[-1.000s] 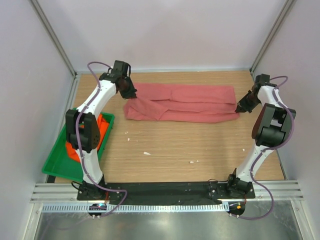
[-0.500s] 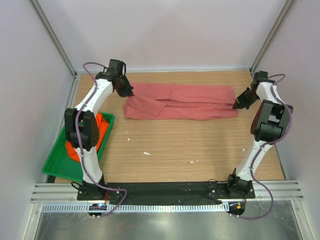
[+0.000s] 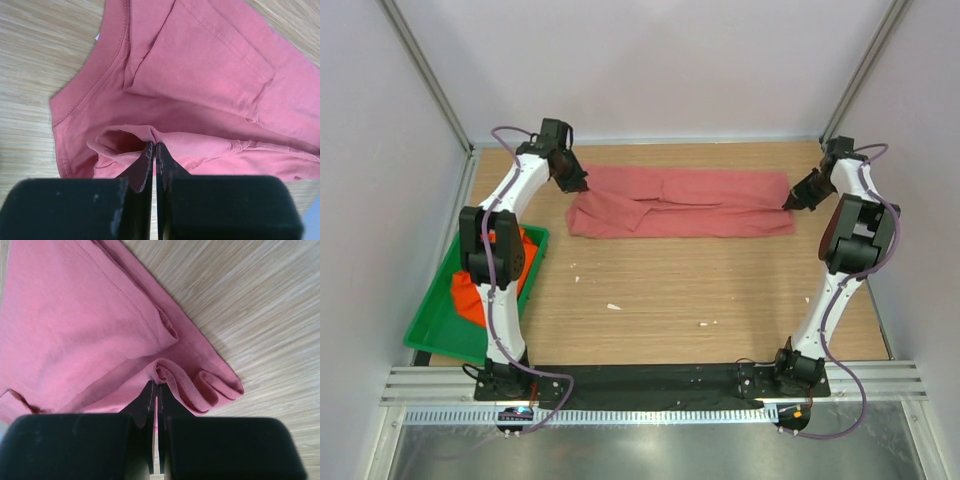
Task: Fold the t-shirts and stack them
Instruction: Fold the tshirt
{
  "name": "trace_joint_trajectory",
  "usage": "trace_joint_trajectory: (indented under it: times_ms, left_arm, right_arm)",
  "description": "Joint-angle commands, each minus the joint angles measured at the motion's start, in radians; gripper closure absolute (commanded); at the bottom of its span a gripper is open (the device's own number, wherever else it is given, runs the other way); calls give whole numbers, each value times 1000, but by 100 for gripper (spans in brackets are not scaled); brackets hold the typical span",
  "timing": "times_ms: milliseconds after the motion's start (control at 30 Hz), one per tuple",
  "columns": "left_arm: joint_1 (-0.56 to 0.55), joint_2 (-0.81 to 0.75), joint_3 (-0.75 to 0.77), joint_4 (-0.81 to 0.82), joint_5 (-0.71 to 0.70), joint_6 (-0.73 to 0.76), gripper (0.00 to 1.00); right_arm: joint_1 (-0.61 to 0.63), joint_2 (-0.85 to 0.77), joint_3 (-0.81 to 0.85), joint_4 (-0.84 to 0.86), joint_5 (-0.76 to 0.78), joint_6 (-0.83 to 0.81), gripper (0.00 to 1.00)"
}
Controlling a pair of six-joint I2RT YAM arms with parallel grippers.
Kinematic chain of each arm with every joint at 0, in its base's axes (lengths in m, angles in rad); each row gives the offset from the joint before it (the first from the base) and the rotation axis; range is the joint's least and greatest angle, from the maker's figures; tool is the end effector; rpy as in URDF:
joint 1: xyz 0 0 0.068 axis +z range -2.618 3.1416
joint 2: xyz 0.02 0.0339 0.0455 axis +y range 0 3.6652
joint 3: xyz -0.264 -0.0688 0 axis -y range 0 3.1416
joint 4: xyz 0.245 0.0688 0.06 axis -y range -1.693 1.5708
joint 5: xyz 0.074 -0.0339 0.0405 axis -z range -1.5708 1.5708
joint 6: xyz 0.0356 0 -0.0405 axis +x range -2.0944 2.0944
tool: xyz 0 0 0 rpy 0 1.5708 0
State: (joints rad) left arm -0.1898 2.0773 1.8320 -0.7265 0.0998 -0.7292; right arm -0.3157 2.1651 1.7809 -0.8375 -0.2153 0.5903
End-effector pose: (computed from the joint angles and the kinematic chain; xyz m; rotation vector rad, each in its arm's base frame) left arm 0.4530 -0.0906 0.2527 -0.6560 2.5242 -0.4738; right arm 0.4345 -0.1339 0.1938 1.1786 2.5434 0.3677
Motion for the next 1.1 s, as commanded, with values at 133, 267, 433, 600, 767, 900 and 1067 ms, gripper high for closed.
trace_joint_trajectory:
  times_ms: [133, 267, 433, 600, 767, 900, 1067]
  left_arm:
    - [9, 40, 93, 27, 26, -1, 100]
    - [10, 55, 102, 26, 32, -4, 100]
    - [16, 66, 108, 27, 29, -13, 100]
    - [26, 73, 124, 32, 35, -21, 100]
    - [26, 101, 133, 70, 96, -48, 100]
    - [26, 130, 159, 79, 110, -47, 100]
    - [26, 162, 193, 98, 136, -52, 100]
  right_arm:
    - [10, 39, 72, 5, -18, 32, 94]
    - [10, 41, 71, 2, 4, 34, 93]
    - [10, 35, 81, -12, 48, 36, 92]
    - [9, 21, 81, -6, 70, 39, 92]
    - [10, 32, 84, -12, 68, 46, 92]
    - [10, 36, 87, -5, 67, 49, 92]
    - [10, 45, 92, 1, 70, 57, 92]
